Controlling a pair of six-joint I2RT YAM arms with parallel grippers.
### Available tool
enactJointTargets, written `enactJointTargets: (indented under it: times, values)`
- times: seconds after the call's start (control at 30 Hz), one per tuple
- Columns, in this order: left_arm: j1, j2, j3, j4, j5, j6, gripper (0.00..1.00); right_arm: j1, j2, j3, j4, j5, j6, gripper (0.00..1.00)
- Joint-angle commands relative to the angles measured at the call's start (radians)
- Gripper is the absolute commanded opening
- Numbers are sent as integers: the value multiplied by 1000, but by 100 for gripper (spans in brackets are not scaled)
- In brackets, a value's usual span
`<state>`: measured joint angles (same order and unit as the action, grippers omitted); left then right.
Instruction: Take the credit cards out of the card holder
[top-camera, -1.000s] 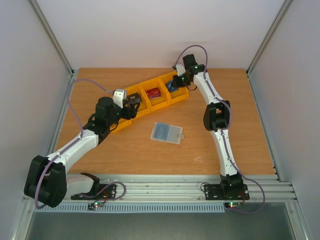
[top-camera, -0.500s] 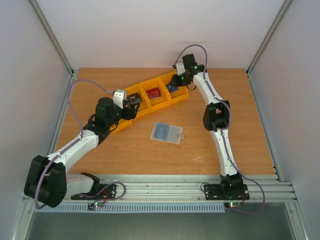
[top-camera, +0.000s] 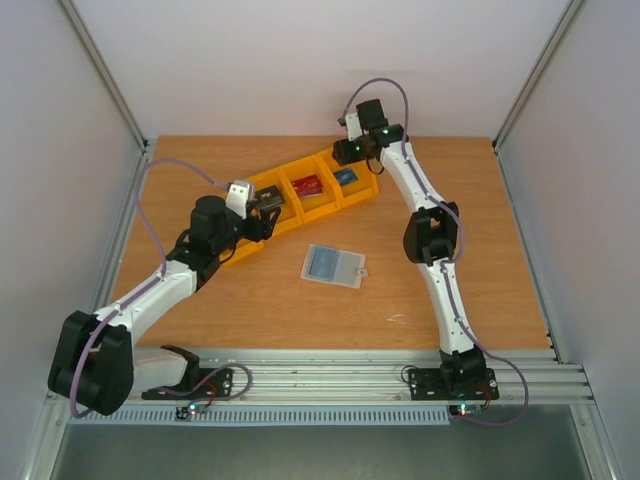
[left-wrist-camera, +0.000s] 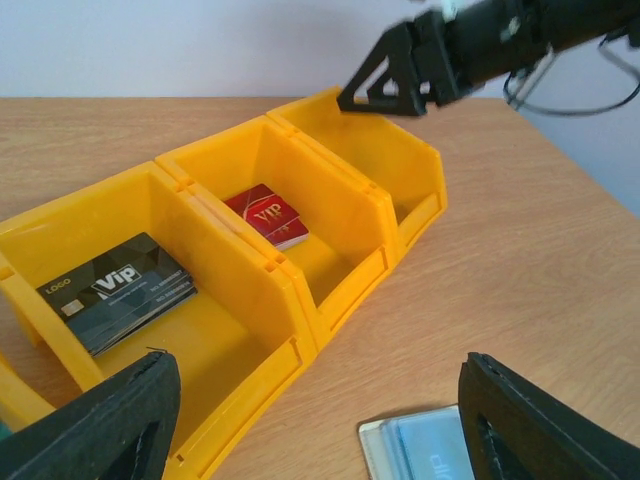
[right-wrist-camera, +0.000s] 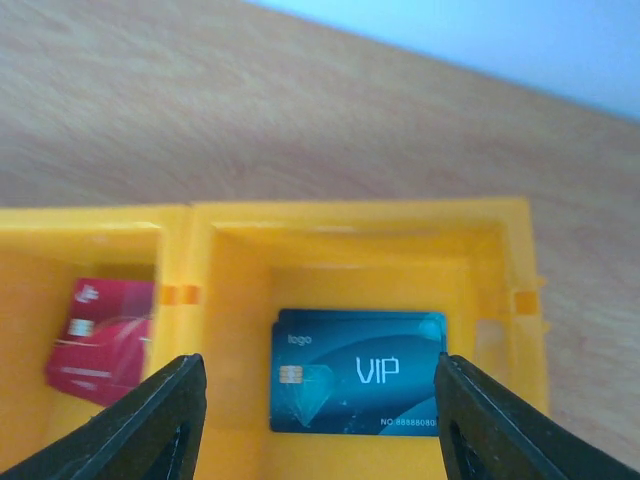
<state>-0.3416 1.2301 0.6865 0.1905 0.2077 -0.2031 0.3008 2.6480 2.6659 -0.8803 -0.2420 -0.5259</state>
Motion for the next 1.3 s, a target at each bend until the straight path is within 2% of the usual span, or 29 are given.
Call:
enactJointTargets:
  times: [0.0, 0.13, 0.2, 0.33, 0.47, 0.57, 0.63, 0.73, 0.87, 0.97, 1.07, 1.27]
  values:
    - [4, -31, -8, 72, 83, 68, 77, 24, -221, 42, -30, 41, -17, 62]
    - [4, -41, -10, 33, 173, 104, 76, 59, -367, -54, -205, 101, 46, 59]
    - [4, -39, -12, -4, 215, 125, 76, 94, -470, -257, -232, 161, 127, 54]
    - [4, -22, -16, -38, 229, 129, 77, 192, -722, -780, -34, 194, 220, 54]
    - [0, 14, -27, -23, 258, 105, 76, 236, -835, -1021, 53, 120, 393, 53]
    - [-17, 48, -59, 26, 240, 56, 76, 277, -852, -1139, 79, 154, 469, 51]
    - [-28, 78, -102, 87, 202, -11, 75, 302, -839, -1207, 111, 161, 517, 51]
    - [-48, 122, -137, 155, 192, -111, 74, 305, -807, -1295, 183, 68, 634, 50]
    - [-83, 172, -154, 180, 200, -135, 74, 305, -784, -1389, 271, -11, 686, 49]
    - [-91, 205, -153, 181, 194, -153, 73, 306, -734, -1382, 315, -113, 665, 49]
    - [-105, 240, -146, 182, 190, -165, 72, 307, -664, -1328, 253, -116, 668, 44]
    - [-133, 318, -133, 198, 171, -182, 71, 305, -597, -1317, 251, -131, 681, 42]
